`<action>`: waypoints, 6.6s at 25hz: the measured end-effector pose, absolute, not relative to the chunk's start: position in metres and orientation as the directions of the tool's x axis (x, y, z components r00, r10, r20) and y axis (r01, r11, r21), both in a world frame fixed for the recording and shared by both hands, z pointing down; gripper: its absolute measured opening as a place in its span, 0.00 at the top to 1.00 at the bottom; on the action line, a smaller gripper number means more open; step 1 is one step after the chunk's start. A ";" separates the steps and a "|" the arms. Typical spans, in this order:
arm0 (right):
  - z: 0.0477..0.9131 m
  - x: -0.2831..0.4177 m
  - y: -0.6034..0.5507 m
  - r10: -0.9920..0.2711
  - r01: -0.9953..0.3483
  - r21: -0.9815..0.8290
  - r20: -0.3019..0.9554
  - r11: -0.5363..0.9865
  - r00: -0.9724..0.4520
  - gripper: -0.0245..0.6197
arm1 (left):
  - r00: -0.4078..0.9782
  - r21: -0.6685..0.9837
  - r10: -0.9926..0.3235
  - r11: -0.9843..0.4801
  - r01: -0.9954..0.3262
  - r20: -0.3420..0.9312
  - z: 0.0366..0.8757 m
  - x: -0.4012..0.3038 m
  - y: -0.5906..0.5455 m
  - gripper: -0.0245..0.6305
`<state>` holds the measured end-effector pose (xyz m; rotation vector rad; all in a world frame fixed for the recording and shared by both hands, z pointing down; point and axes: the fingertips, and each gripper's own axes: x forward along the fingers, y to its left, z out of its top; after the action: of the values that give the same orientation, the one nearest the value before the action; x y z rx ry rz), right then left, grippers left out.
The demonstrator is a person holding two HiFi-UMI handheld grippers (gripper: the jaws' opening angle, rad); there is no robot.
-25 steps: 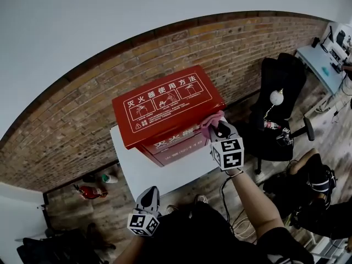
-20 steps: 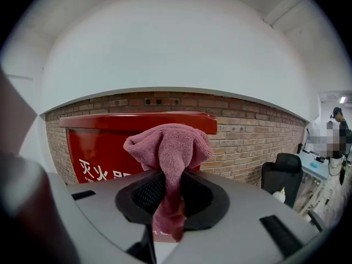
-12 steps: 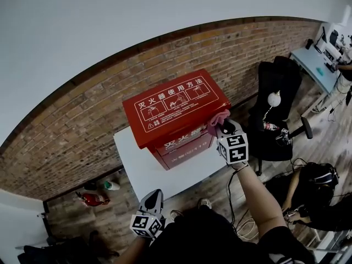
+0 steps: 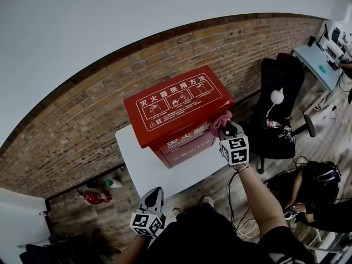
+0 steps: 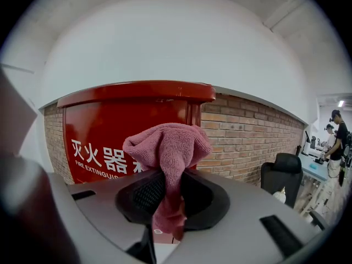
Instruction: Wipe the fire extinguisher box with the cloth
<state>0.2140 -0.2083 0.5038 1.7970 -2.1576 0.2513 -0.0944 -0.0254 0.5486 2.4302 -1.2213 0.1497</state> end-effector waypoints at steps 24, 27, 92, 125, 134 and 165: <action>0.563 0.214 -0.211 -0.897 -0.975 0.057 0.408 0.214 -0.173 0.82 | 0.537 0.292 -0.779 -0.458 -0.840 0.323 0.562 -0.116 -0.019 0.94; 0.571 0.214 -0.212 -0.889 -0.974 0.055 0.424 0.217 -0.174 0.82 | 0.528 0.290 -0.785 -0.448 -0.845 0.324 0.562 -0.118 -0.019 0.94; 0.729 0.216 -0.212 -0.775 -0.960 -0.002 0.590 0.280 -0.228 0.82 | 0.407 0.255 -0.821 -0.327 -0.910 0.399 0.578 -0.122 0.009 0.94; 0.838 0.220 -0.217 -0.635 -0.949 0.006 0.744 0.316 -0.207 0.82 | 0.337 0.244 -0.826 -0.249 -0.937 0.452 0.592 -0.129 0.015 0.94; 0.860 0.218 -0.213 -0.573 -0.946 0.000 0.796 0.324 -0.196 0.82 | 0.331 0.248 -0.825 -0.239 -0.939 0.459 0.597 -0.130 0.018 0.94; 0.888 0.197 -0.209 -0.537 -0.937 0.016 0.823 0.348 -0.185 0.82 | 0.319 0.243 -0.815 -0.225 -0.944 0.483 0.606 -0.145 0.031 0.94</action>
<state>0.1968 -0.2087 0.8881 1.2957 -1.8459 0.6608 -0.1449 0.0315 0.6061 2.1010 -1.5494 0.3471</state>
